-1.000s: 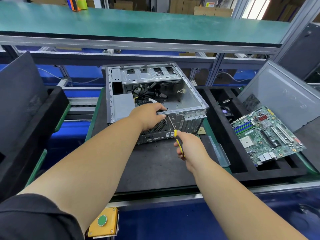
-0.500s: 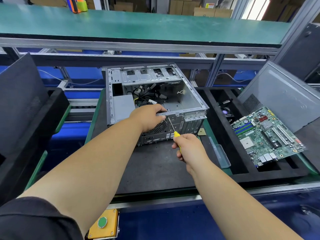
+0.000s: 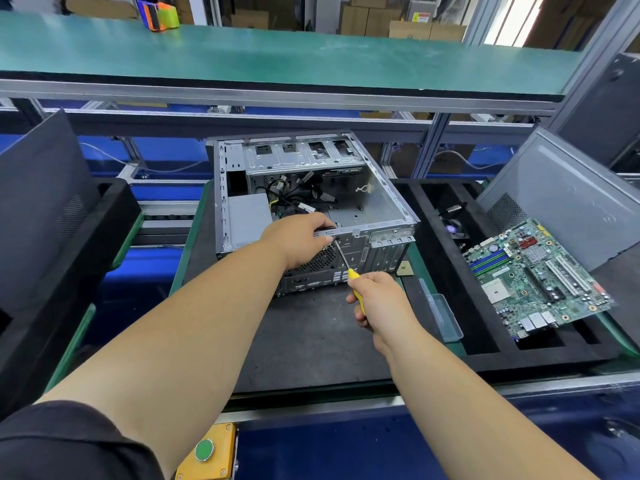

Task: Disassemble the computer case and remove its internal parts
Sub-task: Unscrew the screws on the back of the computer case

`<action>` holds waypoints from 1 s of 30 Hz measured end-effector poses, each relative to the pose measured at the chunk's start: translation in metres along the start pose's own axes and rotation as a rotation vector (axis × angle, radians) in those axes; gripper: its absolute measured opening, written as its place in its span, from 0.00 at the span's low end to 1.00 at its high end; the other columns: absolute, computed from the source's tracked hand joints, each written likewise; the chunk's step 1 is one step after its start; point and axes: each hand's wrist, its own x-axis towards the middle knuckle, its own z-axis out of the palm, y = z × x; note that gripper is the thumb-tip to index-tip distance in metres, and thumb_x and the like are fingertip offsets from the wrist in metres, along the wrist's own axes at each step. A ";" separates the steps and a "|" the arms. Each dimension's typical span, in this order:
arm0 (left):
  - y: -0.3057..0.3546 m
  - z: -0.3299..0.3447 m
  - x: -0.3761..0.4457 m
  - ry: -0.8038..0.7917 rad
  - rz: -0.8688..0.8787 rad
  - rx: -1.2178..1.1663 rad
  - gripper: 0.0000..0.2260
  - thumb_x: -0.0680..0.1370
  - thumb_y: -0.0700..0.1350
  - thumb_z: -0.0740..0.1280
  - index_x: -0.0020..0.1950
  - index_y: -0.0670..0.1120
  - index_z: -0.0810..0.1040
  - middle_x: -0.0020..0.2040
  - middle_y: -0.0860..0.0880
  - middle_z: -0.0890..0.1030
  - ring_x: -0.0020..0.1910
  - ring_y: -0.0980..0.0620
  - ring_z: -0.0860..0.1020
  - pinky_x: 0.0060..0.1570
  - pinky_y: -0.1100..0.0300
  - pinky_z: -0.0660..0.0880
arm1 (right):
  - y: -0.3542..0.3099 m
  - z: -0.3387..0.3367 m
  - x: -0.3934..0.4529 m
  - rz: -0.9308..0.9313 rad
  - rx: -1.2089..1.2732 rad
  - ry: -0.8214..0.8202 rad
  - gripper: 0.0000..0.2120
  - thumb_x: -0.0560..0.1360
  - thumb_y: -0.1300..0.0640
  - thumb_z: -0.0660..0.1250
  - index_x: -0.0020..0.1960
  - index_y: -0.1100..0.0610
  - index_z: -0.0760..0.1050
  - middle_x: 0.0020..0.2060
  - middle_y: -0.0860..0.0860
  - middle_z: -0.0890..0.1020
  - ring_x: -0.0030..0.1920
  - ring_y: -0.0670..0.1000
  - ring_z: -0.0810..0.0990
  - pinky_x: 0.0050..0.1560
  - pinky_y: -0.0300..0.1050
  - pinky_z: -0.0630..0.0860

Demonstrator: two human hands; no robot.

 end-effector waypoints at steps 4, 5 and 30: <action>0.000 0.001 -0.001 -0.001 0.007 0.007 0.14 0.80 0.56 0.61 0.66 0.63 0.71 0.59 0.55 0.80 0.51 0.51 0.76 0.44 0.57 0.68 | -0.003 -0.001 -0.002 -0.001 -0.007 -0.001 0.05 0.79 0.58 0.63 0.52 0.58 0.73 0.35 0.52 0.78 0.22 0.45 0.67 0.23 0.37 0.64; 0.000 0.001 -0.002 0.001 0.016 0.005 0.14 0.80 0.56 0.61 0.66 0.64 0.69 0.59 0.54 0.80 0.52 0.51 0.76 0.45 0.57 0.70 | -0.004 -0.001 -0.003 -0.001 -0.010 0.002 0.05 0.79 0.58 0.63 0.52 0.59 0.73 0.35 0.52 0.78 0.22 0.45 0.67 0.23 0.37 0.64; 0.008 -0.005 0.004 -0.113 0.090 0.106 0.11 0.82 0.51 0.58 0.65 0.61 0.67 0.59 0.54 0.79 0.47 0.50 0.74 0.43 0.56 0.69 | -0.015 0.003 -0.009 0.194 0.176 -0.028 0.12 0.81 0.56 0.58 0.44 0.59 0.76 0.31 0.55 0.77 0.24 0.48 0.66 0.28 0.41 0.62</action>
